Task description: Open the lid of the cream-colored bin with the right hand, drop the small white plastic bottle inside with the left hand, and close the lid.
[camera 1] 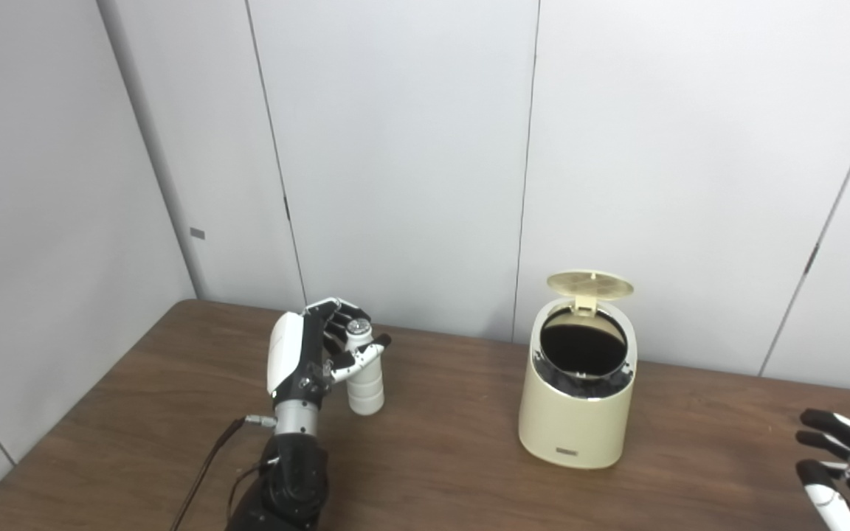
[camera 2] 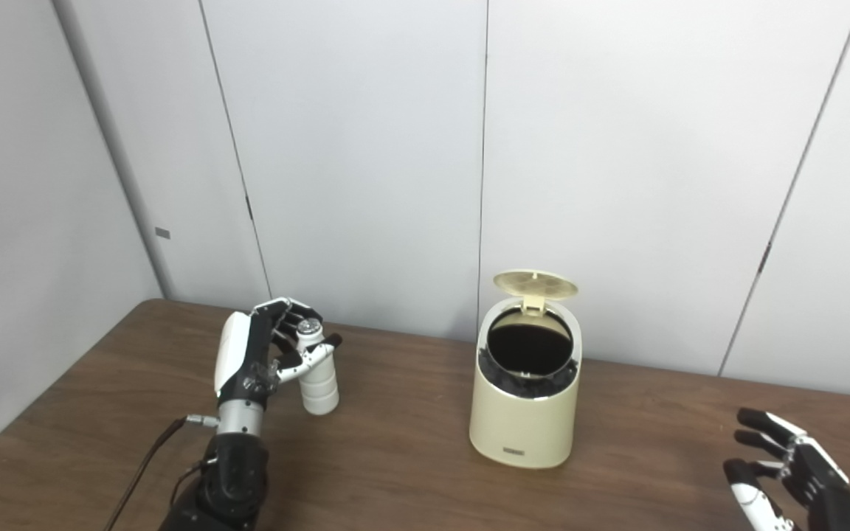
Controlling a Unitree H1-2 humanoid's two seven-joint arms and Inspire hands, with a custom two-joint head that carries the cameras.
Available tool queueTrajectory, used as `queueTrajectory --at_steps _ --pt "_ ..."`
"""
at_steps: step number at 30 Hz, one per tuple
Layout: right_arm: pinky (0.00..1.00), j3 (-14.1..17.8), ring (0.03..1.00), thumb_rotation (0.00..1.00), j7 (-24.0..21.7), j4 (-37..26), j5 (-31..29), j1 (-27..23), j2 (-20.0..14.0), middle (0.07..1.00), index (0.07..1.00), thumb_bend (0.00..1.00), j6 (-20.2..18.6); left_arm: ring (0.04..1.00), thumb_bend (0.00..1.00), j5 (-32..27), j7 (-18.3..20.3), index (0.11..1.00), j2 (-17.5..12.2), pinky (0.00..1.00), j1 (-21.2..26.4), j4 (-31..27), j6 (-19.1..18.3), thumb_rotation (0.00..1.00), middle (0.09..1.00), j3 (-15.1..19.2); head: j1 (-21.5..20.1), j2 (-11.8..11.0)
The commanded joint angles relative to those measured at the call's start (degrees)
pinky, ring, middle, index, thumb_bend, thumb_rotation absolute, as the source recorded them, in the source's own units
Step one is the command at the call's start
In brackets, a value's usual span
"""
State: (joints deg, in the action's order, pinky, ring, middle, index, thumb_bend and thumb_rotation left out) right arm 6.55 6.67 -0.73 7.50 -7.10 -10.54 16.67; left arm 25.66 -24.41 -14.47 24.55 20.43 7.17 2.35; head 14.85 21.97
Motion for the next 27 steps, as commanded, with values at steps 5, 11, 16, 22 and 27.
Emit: queueTrajectory --at_steps 5,11,16,22,27 --pt "0.52 0.0 0.712 0.50 0.4 -4.2 1.9 -1.1 0.7 0.751 0.714 0.27 -1.9 0.434 0.50 2.5 -1.0 0.497 -2.2 0.33 1.6 -1.5 2.0 0.00 0.468 -0.8 0.0 -0.2" --pt "0.52 -0.3 0.717 0.43 0.1 -5.6 2.0 -1.1 1.2 0.755 0.714 0.20 -3.0 0.427 0.50 3.0 -0.9 0.501 -2.2 0.32 1.5 -2.4 1.7 0.00 0.468 -0.9 -0.1 -0.2" --pt "0.53 -0.4 0.723 0.42 0.3 -6.7 2.9 -1.0 1.5 0.755 0.716 0.17 -4.1 0.435 0.50 3.0 -1.5 0.497 -2.1 0.33 1.6 -2.3 2.5 0.00 0.472 -0.8 -0.3 0.0" --pt "0.54 -0.7 0.730 0.35 0.1 -7.8 2.5 -1.0 1.9 0.761 0.720 0.12 -4.8 0.441 0.50 4.7 -2.4 0.483 -2.4 0.33 1.7 -3.2 3.6 0.00 0.484 -1.1 -0.5 0.1" --pt "0.53 -0.8 0.734 0.24 0.4 -8.1 3.3 -1.2 2.2 0.767 0.716 0.06 -4.7 0.459 0.50 6.3 -2.7 0.452 -2.6 0.35 1.7 -4.6 4.8 0.00 0.508 -1.6 -0.6 0.0"
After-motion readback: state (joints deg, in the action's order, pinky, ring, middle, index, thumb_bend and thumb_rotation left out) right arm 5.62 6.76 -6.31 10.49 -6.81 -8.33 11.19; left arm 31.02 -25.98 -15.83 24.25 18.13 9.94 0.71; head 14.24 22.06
